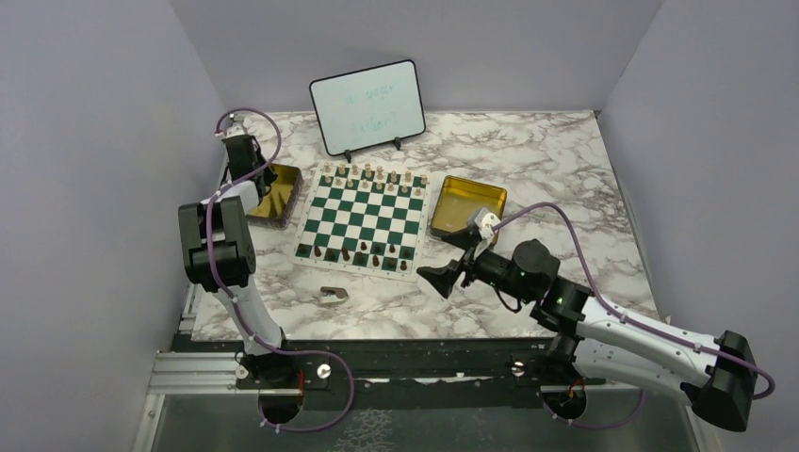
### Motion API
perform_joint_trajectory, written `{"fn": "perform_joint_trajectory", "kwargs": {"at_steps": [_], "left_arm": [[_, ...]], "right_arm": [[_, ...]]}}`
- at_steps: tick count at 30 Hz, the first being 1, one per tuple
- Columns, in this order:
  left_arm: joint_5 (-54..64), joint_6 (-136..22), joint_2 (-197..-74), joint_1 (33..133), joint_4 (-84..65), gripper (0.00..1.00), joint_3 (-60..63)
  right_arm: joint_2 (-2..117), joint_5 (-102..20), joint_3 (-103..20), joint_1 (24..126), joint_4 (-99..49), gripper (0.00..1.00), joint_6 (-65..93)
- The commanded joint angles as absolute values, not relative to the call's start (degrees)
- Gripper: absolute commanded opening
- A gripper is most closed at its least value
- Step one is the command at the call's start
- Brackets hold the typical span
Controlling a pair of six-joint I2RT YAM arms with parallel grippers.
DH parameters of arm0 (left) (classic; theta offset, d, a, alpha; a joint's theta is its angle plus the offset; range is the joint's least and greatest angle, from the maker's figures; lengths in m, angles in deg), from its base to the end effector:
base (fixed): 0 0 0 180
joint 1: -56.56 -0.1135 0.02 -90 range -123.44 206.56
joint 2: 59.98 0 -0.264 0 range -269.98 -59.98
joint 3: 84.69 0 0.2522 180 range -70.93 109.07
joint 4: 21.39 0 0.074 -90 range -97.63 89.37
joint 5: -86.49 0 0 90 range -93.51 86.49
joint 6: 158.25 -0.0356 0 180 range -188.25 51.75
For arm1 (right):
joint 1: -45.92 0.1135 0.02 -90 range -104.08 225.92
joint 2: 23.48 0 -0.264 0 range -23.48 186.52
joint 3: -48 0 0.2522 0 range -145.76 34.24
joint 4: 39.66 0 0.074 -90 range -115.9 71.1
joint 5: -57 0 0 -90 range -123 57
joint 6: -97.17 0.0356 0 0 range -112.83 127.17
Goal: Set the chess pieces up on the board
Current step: Pick up the chess piece from the storage box.
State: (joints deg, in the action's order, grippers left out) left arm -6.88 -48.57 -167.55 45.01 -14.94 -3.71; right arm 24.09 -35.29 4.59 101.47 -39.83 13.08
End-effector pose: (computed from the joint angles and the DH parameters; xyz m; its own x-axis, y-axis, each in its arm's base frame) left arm 0.4082 0.0856 0.1926 -0.4194 -0.4288 -0.8001 -0.4136 0.8749 -0.2521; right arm 0.1135 0.1680 0.2824 -0.1263 -0.0023 -0.9920 -0.8380 0.5354 0.1055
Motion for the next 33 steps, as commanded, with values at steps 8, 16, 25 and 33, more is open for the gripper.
{"fn": "perform_joint_trajectory", "kwargs": {"at_steps": [8,16,25,33], "left_arm": [[0.04,-57.91,-174.35,43.11,-20.01,0.32,0.44],[0.85,-59.16,-177.62,43.11,-19.20,0.34,3.45],[1.31,-59.55,-180.30,43.11,-18.04,0.33,6.33],[1.93,-60.06,-180.17,43.11,-17.39,0.31,5.92]], "right_arm": [[22.53,-34.50,1.41,101.65,-40.29,1.00,12.30],[23.09,-34.06,1.26,101.73,-40.19,1.00,12.27],[23.99,-33.34,1.39,101.72,-40.70,1.00,12.33],[24.54,-33.35,1.17,101.68,-41.47,1.00,13.02]]}}
